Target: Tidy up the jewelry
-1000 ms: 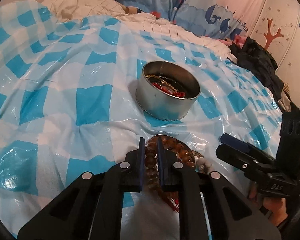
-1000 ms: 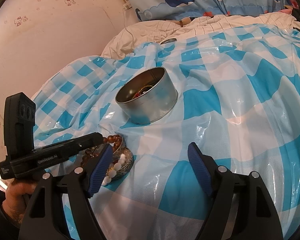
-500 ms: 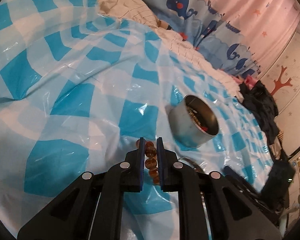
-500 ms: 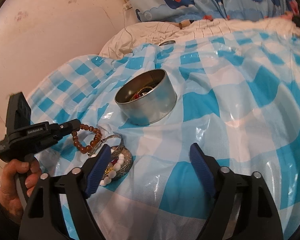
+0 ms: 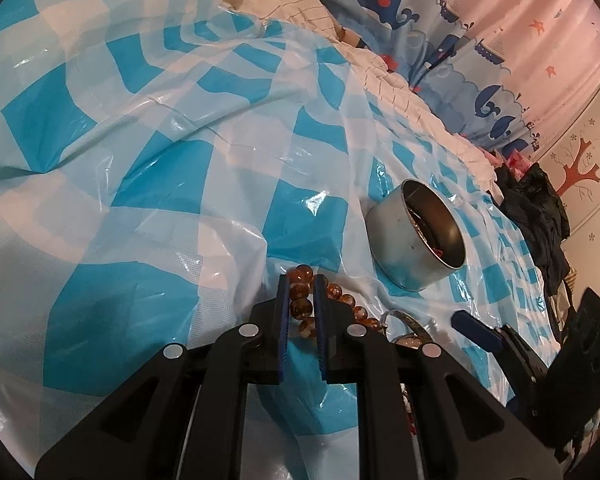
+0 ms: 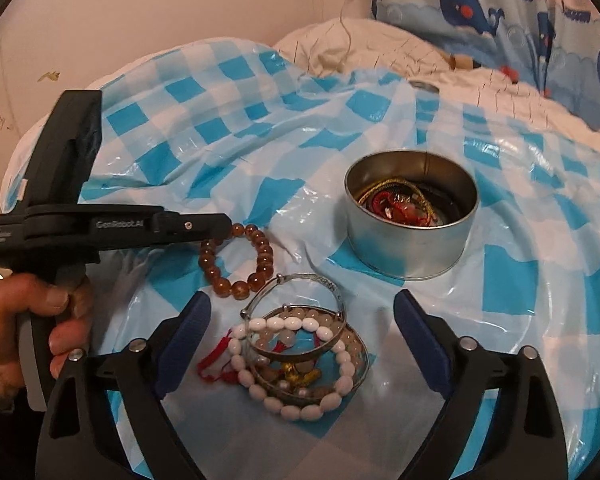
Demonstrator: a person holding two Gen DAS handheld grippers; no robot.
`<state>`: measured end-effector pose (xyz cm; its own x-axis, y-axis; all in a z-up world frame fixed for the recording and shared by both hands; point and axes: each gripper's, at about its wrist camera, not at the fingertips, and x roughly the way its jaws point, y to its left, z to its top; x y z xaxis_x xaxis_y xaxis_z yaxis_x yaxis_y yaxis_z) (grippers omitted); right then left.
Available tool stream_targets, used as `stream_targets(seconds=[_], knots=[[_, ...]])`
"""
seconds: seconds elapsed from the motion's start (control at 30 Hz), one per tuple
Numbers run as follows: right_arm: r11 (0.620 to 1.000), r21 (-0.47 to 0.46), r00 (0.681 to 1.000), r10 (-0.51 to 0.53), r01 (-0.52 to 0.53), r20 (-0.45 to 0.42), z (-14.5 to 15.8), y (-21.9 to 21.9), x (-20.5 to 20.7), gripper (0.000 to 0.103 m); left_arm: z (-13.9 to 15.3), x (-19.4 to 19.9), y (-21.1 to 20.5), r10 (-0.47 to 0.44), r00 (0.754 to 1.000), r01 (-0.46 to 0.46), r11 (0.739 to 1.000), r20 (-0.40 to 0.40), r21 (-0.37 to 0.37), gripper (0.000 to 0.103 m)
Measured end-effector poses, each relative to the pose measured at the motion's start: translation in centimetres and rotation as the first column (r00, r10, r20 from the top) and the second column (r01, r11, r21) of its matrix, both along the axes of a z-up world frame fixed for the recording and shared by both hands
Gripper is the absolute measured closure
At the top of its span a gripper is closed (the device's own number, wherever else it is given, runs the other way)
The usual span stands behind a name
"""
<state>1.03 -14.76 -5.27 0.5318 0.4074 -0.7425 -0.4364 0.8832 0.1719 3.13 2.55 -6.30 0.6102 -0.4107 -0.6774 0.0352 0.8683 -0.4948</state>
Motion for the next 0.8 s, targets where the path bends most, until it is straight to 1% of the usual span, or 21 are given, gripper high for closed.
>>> stream_targets(seconds=[0.03,0.1,0.17,0.2,0.27,0.3,0.33,0.4,0.43,0.5,0.57,0.6,0.63,0.73,0.8], knots=[[1.000,-0.011,1.000,0.008,-0.009,-0.029,-0.4,0.4,0.6,0.032,0.0,0.0,0.0,0.001,1.000,-0.001,1.000,-0.001,0.002,0.093],[1.000,-0.007,0.998,0.028,-0.029,-0.056,-1.1,-0.1,0.2,0.045,-0.1,0.0,-0.1,0.000,1.000,0.000,1.000,-0.006,0.007,0.093],[0.999,-0.014,0.999,0.029,-0.029,-0.041,-1.0,-0.1,0.0,0.045,-0.1,0.0,-0.2,-0.005,1.000,0.005,1.000,-0.008,0.010,0.093],[1.000,-0.011,0.999,0.025,-0.025,-0.036,-0.9,-0.2,-0.2,0.049,-0.1,0.1,-0.3,-0.009,1.000,0.010,1.000,-0.006,0.013,0.093],[1.000,0.027,1.000,0.001,0.000,-0.031,-0.5,-1.1,-0.4,0.049,0.2,0.0,-0.6,-0.019,1.000,0.019,1.000,0.008,0.023,0.095],[0.999,0.052,0.999,-0.011,0.012,-0.031,-0.3,-1.6,-0.5,0.049,0.3,-0.1,-0.7,-0.024,1.000,0.024,0.999,0.015,0.022,0.097],[0.996,0.083,0.999,-0.026,0.028,-0.029,0.0,-2.4,-0.7,0.049,0.6,-0.1,-0.8,-0.033,0.999,0.032,0.999,0.023,0.020,0.102],[0.990,0.127,0.998,-0.053,0.056,-0.027,0.4,-3.9,-1.2,0.049,1.0,-0.3,-0.9,-0.041,0.998,0.041,0.999,0.037,0.014,0.103],[0.983,0.165,0.997,-0.072,0.076,-0.030,0.6,-4.9,-1.5,0.049,1.2,-0.4,-1.0,-0.047,0.998,0.046,0.999,0.044,0.010,0.103],[0.965,0.232,0.993,-0.110,0.118,-0.048,0.7,-6.8,-1.9,0.049,1.9,-0.6,-1.2,-0.060,0.996,0.060,0.998,0.063,-0.007,0.103],[0.926,0.334,0.984,-0.154,0.176,-0.093,0.4,-8.9,-1.8,0.049,2.6,-0.8,-1.4,-0.075,0.993,0.078,0.997,0.086,-0.029,0.103],[0.910,0.366,0.980,-0.164,0.193,-0.109,0.3,-9.6,-1.7,0.049,3.1,-1.0,-1.6,-0.086,0.991,0.091,0.995,0.101,-0.046,0.103],[0.886,0.411,0.976,-0.177,0.215,-0.131,0.2,-10.3,-1.5,0.049,3.5,-1.1,-1.7,-0.094,0.989,0.101,0.993,0.115,-0.056,0.103],[0.831,0.498,0.968,-0.190,0.248,-0.167,0.0,-11.6,-1.2,0.049,4.5,-1.5,-2.5,-0.119,0.983,0.126,0.991,0.141,-0.038,0.103],[0.814,0.520,0.965,-0.193,0.259,-0.178,-0.1,-11.9,-1.2,0.049,4.9,-1.4,-3.0,-0.132,0.980,0.136,0.990,0.150,-0.023,0.103]])
